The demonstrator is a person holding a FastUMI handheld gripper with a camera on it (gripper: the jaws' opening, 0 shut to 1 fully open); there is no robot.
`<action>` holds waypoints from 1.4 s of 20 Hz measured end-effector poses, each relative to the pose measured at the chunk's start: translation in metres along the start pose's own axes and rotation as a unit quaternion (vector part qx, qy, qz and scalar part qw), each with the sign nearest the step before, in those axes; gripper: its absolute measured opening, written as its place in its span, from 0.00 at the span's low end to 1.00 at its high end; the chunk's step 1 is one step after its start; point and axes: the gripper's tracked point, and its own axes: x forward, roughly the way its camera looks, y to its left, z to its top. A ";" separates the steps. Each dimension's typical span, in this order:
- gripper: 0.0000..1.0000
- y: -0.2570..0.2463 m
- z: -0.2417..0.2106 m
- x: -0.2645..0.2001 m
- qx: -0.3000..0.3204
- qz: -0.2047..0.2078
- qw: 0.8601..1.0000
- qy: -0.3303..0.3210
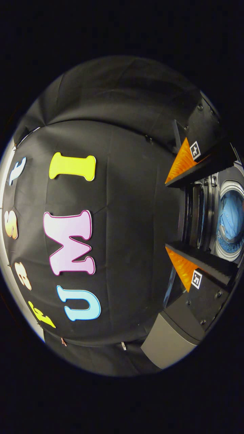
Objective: Put the clothes into the washing machine and then close the washing machine lid.
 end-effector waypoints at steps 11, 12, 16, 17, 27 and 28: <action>1.00 0.005 -0.016 -0.033 -0.070 0.011 0.997 0.003; 1.00 0.003 -0.022 -0.040 -0.108 0.010 0.994 0.005; 0.98 0.015 -0.077 -0.042 -0.046 0.038 0.993 0.099; 0.98 0.007 -0.103 -0.055 0.008 0.029 0.986 0.162; 1.00 0.005 0.004 0.051 -0.039 0.014 0.998 0.038; 1.00 0.006 -0.001 0.044 -0.035 0.014 0.998 0.056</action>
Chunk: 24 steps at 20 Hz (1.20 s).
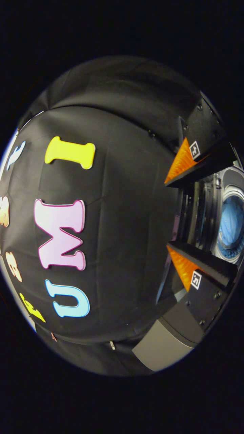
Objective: Put the clothes into the washing machine and then close the washing machine lid.
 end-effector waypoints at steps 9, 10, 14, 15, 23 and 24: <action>0.98 0.003 0.025 0.009 0.022 0.023 0.999 -0.008; 0.98 -0.003 -0.003 0.006 0.043 0.022 0.998 0.048; 1.00 -0.004 0.002 -0.023 0.054 0.014 0.998 0.039; 1.00 -0.004 -0.001 -0.022 0.060 0.014 0.997 0.039; 1.00 0.003 -0.026 -0.061 0.052 0.021 0.998 0.031; 1.00 0.006 -0.030 -0.065 0.051 0.021 0.998 0.031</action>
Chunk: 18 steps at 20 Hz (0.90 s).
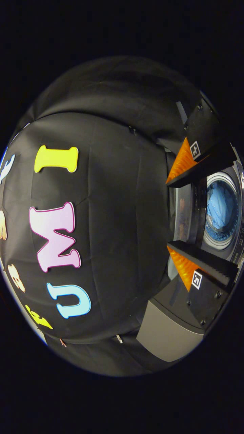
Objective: Put the clothes into the washing machine and then close the washing machine lid.
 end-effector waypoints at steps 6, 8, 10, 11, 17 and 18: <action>1.00 0.007 -0.023 -0.013 -0.003 0.009 1.000 0.005; 1.00 0.009 -0.030 -0.017 -0.004 0.011 1.000 0.007; 1.00 0.010 -0.039 -0.021 -0.014 0.010 1.000 0.008; 1.00 0.011 -0.046 -0.022 -0.020 0.009 1.000 0.010; 1.00 0.007 -0.110 -0.033 -0.030 -0.008 0.998 0.054; 1.00 0.009 -0.110 -0.035 -0.027 -0.011 0.998 0.047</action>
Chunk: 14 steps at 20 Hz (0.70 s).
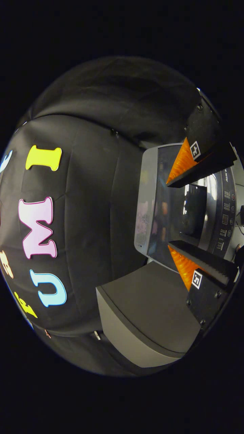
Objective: Put the clothes into the washing machine and then close the washing machine lid.
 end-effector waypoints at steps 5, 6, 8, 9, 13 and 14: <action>1.00 0.007 0.045 -0.018 0.031 -0.018 0.997 -0.068; 1.00 0.008 0.057 -0.024 0.041 -0.024 0.995 -0.083; 1.00 0.018 0.097 -0.044 0.058 -0.032 0.989 -0.131; 1.00 0.023 0.121 -0.057 0.059 -0.034 0.984 -0.164; 0.99 0.047 0.177 -0.128 0.029 -0.061 0.956 -0.286; 0.99 0.059 0.182 -0.136 0.027 -0.062 0.950 -0.305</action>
